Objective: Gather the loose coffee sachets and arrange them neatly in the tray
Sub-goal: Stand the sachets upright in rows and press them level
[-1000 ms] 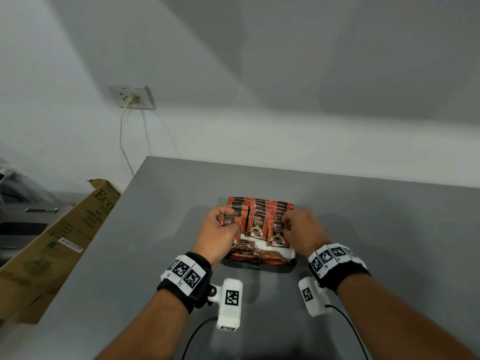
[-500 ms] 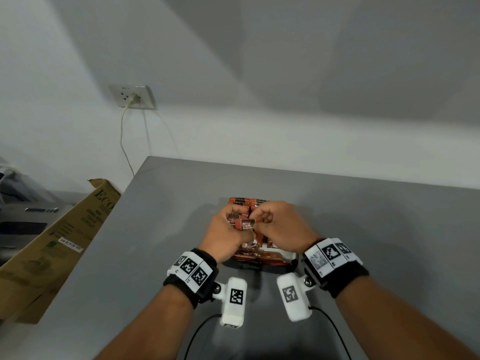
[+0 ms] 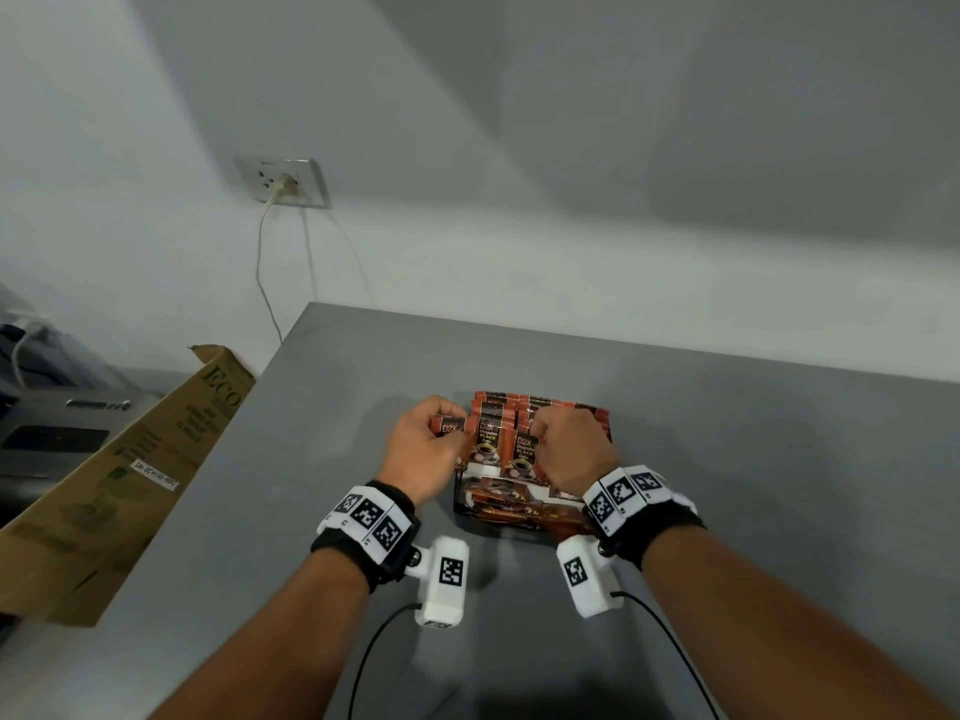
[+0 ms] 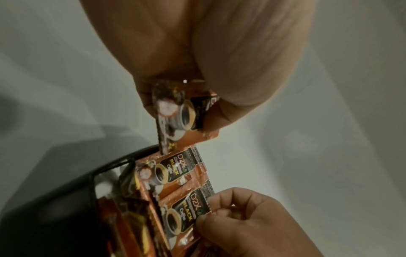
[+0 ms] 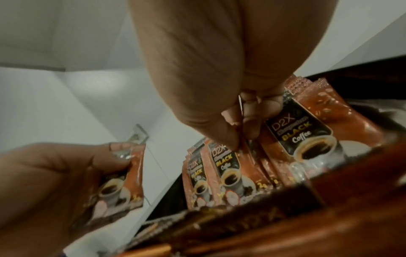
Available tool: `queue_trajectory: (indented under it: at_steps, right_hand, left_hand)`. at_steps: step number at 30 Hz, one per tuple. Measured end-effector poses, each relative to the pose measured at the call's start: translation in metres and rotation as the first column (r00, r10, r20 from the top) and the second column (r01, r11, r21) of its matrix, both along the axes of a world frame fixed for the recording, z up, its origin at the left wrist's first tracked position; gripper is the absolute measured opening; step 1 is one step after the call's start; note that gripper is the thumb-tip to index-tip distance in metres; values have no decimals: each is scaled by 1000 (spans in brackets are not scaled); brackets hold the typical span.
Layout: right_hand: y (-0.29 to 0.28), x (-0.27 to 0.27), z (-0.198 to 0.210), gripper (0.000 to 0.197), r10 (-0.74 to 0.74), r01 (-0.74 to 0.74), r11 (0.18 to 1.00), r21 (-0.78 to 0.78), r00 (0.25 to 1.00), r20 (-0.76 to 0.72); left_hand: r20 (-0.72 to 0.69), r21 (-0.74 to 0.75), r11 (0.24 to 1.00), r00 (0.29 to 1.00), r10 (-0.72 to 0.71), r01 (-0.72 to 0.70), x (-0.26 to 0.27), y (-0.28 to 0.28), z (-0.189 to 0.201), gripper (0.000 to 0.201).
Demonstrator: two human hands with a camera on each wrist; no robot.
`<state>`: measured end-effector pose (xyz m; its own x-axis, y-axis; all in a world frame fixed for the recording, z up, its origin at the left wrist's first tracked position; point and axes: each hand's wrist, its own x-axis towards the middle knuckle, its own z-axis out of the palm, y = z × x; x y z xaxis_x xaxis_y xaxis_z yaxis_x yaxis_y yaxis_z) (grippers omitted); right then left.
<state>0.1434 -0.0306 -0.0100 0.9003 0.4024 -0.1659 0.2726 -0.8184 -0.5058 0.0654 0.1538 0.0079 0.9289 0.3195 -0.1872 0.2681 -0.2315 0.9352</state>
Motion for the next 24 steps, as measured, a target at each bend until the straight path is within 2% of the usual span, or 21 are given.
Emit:
queue_trajectory:
  at_steps: [4,9,13,17,21,24]
  right_hand:
    - [-1,-3,-3,18,27,-25,999,-33,997,78]
    - [-8,-4,1,12,46,-48,999,7,986,161]
    - [-17,-16,18,21,88,-95,993,66,991,96]
    - [-27,-29,22,22,195,-190,976,106,980,-35]
    - [-27,-35,16,32,243,-225,962,155,964,-108]
    - [-20,-37,10,42,283,-258,950,178,949,-136]
  left_hand:
    - [5,197,975,994,-109,106,17,-2,-5,16]
    - [-84,426,854,953,-291,298,35,-7,-11,19]
    - [-166,514,786,938,-303,345,44,-5,-21,19]
    - [-138,643,698,945,-298,314,46,-3,-30,16]
    - [-127,665,687,950,-284,294,44,-2,-36,14]
    - [-85,598,764,966,-242,244,38,-1,-34,30]
